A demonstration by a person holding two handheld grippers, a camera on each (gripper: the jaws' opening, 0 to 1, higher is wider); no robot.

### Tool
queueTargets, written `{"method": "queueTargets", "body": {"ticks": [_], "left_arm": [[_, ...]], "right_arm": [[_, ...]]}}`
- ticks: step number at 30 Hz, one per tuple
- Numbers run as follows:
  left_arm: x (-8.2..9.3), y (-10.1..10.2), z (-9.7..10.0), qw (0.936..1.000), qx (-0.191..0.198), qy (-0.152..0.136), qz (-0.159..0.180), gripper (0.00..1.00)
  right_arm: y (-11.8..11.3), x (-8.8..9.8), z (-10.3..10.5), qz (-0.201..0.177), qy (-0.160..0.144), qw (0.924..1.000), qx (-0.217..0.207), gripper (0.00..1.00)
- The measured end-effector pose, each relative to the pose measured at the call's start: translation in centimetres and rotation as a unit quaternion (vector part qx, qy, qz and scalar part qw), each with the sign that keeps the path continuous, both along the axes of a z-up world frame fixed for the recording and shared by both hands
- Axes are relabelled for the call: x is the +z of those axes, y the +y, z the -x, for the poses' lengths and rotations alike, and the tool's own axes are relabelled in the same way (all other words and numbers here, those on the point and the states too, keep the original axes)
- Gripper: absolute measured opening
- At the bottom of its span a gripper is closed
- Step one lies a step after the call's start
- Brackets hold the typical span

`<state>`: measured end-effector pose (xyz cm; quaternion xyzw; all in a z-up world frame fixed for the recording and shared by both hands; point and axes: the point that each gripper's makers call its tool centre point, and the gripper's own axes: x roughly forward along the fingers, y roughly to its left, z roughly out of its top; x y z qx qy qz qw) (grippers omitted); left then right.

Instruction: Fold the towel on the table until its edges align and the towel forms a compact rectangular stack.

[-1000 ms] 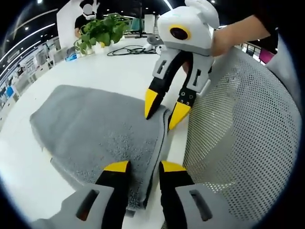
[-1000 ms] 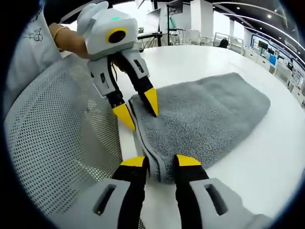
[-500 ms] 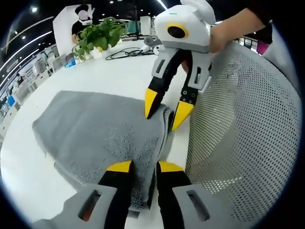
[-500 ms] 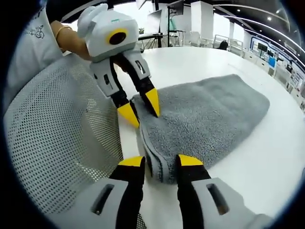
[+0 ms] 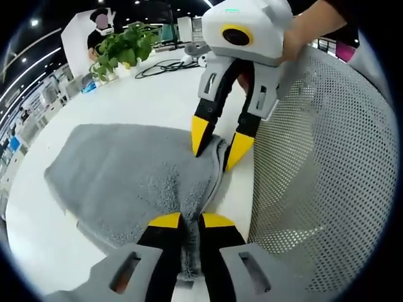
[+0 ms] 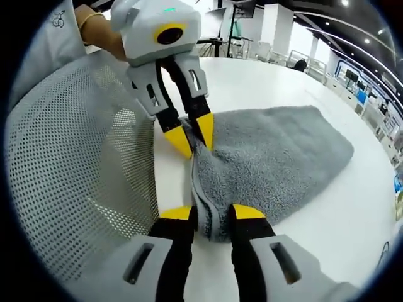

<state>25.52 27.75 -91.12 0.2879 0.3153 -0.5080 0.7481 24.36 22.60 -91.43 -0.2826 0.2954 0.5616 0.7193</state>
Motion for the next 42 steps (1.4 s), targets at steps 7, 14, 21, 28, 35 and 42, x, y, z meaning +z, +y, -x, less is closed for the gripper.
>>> {"method": "queueTargets", "body": {"ticks": [7,14,21,28,35,42], "left_arm": [[0.0,0.1,-0.2,0.9997,0.015,0.015,0.009,0.08],[0.0,0.1,-0.3,0.9993,0.020,0.028,0.017,0.07],[0.1,0.1,-0.2,0.9986,0.016,0.048,0.015,0.07],[0.2,0.1,-0.2,0.9986,0.013,0.051,0.011,0.07],[1.1,0.6,0.5,0.9986,-0.024,0.047,-0.008,0.06],[3.3,0.8,0.3,0.9978,-0.007,0.061,0.023,0.06]], "right_arm": [[-0.1,0.1,-0.5,0.009,-0.013,0.9999,-0.002,0.16],[-0.1,0.1,-1.2,0.018,-0.004,0.9993,-0.032,0.07],[-0.2,0.3,-1.3,0.004,0.031,0.9977,-0.060,0.06],[-0.1,0.4,-1.0,0.002,0.032,0.9975,-0.064,0.05],[0.4,1.2,-0.1,-0.002,0.043,0.9980,-0.047,0.05],[0.4,3.6,0.0,-0.010,0.039,0.9985,-0.037,0.05]]}}
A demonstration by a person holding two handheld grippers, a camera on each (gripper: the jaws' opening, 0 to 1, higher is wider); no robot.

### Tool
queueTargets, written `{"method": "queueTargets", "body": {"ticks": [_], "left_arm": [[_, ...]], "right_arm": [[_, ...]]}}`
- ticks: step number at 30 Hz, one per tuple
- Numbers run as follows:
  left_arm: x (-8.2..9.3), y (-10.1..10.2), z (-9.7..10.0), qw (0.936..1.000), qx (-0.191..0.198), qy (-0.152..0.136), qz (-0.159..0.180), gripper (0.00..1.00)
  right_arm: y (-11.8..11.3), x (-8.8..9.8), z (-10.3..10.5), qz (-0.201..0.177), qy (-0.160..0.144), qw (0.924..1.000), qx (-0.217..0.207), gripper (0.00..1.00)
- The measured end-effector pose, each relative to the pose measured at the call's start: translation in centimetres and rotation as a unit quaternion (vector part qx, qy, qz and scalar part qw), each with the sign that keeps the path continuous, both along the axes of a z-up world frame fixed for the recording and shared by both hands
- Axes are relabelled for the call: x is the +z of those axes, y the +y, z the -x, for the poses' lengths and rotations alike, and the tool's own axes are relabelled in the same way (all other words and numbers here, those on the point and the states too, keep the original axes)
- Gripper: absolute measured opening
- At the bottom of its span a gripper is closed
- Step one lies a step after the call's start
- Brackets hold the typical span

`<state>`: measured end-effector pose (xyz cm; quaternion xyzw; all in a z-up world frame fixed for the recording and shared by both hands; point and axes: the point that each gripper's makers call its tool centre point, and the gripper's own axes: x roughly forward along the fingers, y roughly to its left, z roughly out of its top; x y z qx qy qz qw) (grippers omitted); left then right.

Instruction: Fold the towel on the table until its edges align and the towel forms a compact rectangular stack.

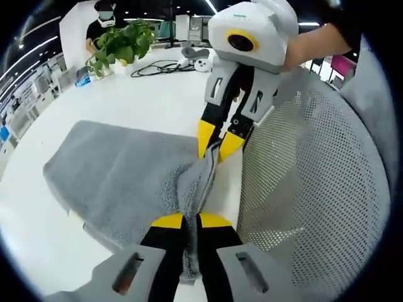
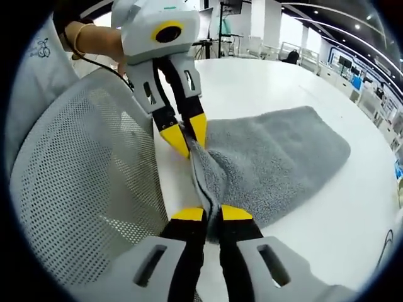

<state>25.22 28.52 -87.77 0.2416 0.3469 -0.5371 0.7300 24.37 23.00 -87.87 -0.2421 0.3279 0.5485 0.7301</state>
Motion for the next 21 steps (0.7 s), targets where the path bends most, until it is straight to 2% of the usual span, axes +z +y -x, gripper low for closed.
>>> {"method": "queueTargets", "body": {"ticks": [4,12,21], "left_arm": [[1.1,0.1,0.1,0.9998,0.008,0.006,0.016,0.06],[2.7,0.4,0.4,0.9998,0.008,0.005,0.019,0.06],[5.8,0.4,0.8,0.9995,0.001,0.011,0.029,0.06]], "right_arm": [[0.1,1.2,0.0,-0.009,-0.001,1.0000,0.004,0.05],[0.5,2.8,0.6,-0.021,-0.004,0.9997,0.008,0.05],[0.6,5.7,1.4,-0.043,0.005,0.9991,-0.002,0.05]]}}
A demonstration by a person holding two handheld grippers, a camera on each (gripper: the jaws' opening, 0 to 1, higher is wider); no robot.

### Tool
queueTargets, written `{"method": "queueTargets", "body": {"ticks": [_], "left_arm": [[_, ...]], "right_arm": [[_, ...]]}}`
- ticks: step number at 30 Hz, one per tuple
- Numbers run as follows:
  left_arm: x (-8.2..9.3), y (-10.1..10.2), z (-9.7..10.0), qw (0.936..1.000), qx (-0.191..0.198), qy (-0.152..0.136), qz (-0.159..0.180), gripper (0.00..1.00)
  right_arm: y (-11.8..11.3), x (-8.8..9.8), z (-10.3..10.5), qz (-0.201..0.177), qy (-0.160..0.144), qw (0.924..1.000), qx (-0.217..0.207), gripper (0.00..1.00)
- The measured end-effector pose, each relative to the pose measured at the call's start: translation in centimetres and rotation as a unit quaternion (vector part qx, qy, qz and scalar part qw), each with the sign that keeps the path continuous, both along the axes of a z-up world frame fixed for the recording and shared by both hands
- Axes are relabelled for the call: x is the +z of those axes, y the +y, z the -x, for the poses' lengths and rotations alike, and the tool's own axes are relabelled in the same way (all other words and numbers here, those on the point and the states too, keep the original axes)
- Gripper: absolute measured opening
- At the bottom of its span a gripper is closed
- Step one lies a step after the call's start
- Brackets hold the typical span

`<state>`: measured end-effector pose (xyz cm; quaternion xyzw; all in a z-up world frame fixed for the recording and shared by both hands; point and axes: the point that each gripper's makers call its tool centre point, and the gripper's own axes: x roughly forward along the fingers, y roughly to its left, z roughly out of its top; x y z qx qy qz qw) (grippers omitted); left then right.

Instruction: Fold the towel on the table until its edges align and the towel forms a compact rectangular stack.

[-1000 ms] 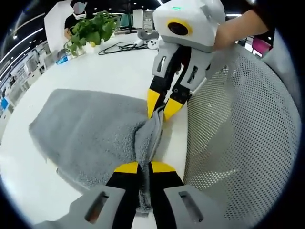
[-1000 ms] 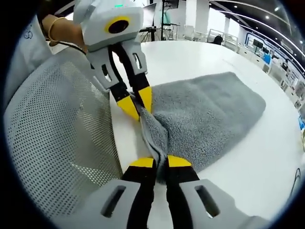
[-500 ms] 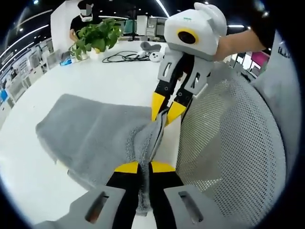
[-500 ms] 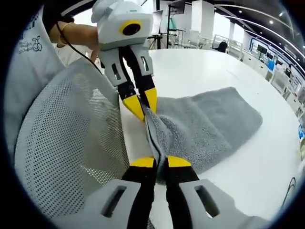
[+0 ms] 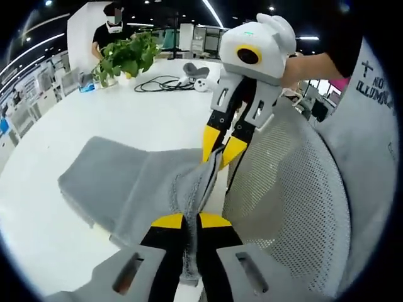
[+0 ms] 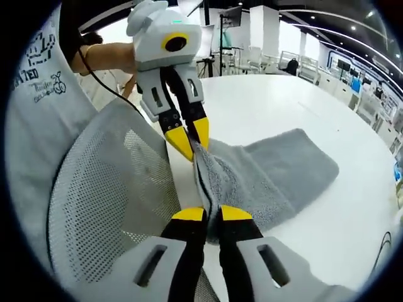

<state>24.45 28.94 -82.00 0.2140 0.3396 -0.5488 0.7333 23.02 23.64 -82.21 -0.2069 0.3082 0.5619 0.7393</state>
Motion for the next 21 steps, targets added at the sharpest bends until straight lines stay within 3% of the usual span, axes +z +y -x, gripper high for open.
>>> {"method": "queueTargets", "body": {"ticks": [12,21], "left_arm": [[3.8,0.3,0.5,0.9999,-0.014,0.003,0.004,0.06],[5.6,0.6,1.4,0.9995,-0.024,0.016,0.011,0.06]], "right_arm": [[0.5,3.7,0.9,-0.022,0.000,0.9998,0.003,0.05],[0.8,5.7,1.8,-0.038,0.024,0.9990,0.005,0.05]]}}
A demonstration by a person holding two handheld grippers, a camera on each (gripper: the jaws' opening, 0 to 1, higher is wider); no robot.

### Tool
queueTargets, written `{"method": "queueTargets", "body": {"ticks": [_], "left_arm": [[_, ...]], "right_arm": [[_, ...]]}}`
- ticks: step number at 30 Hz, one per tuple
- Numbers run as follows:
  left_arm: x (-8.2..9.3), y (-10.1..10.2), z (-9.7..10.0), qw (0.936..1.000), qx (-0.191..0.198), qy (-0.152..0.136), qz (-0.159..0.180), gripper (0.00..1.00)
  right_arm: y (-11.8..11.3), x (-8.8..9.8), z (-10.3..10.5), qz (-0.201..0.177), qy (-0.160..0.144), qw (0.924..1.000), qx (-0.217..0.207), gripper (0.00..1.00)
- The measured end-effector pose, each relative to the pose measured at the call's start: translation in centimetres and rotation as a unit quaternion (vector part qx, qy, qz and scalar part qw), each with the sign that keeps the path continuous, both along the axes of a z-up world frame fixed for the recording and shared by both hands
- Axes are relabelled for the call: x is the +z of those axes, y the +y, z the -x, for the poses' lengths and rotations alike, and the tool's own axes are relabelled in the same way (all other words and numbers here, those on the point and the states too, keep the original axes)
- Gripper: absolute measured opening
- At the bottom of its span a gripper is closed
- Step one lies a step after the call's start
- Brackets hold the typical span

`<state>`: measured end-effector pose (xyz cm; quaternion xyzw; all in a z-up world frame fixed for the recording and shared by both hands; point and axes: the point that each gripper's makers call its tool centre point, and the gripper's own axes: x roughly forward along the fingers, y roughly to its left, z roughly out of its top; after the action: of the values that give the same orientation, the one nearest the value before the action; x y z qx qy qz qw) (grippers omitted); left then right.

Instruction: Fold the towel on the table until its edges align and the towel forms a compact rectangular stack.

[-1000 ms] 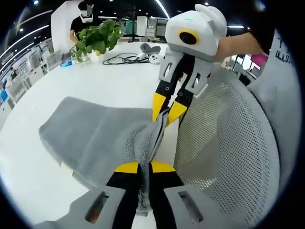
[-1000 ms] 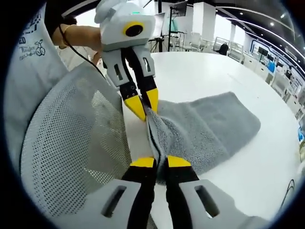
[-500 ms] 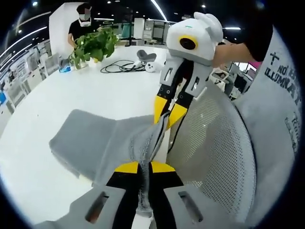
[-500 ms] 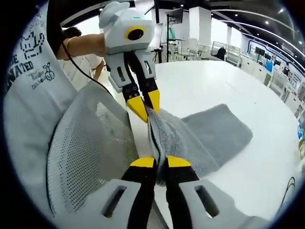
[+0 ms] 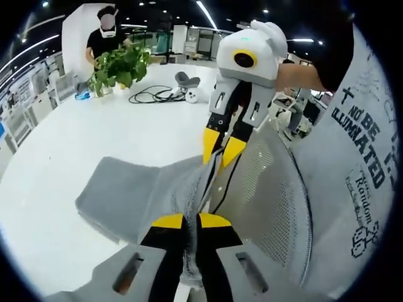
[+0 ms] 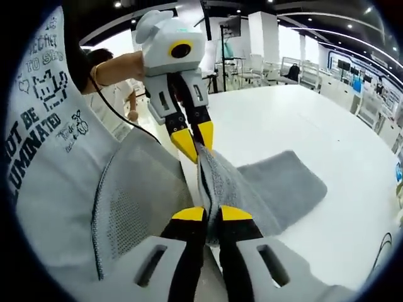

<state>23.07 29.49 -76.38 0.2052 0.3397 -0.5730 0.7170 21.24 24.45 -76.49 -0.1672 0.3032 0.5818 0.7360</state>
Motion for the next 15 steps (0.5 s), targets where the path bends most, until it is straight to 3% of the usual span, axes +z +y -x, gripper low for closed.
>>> {"method": "queueTargets", "body": {"ticks": [10,15], "left_arm": [[1.0,0.0,2.1,0.9994,-0.019,0.027,0.007,0.06],[1.5,0.0,2.2,0.9990,-0.017,0.039,0.014,0.06]], "right_arm": [[0.2,1.2,2.3,-0.003,0.025,0.9993,0.029,0.05],[0.1,1.9,2.3,0.001,0.023,0.9989,0.041,0.05]]}}
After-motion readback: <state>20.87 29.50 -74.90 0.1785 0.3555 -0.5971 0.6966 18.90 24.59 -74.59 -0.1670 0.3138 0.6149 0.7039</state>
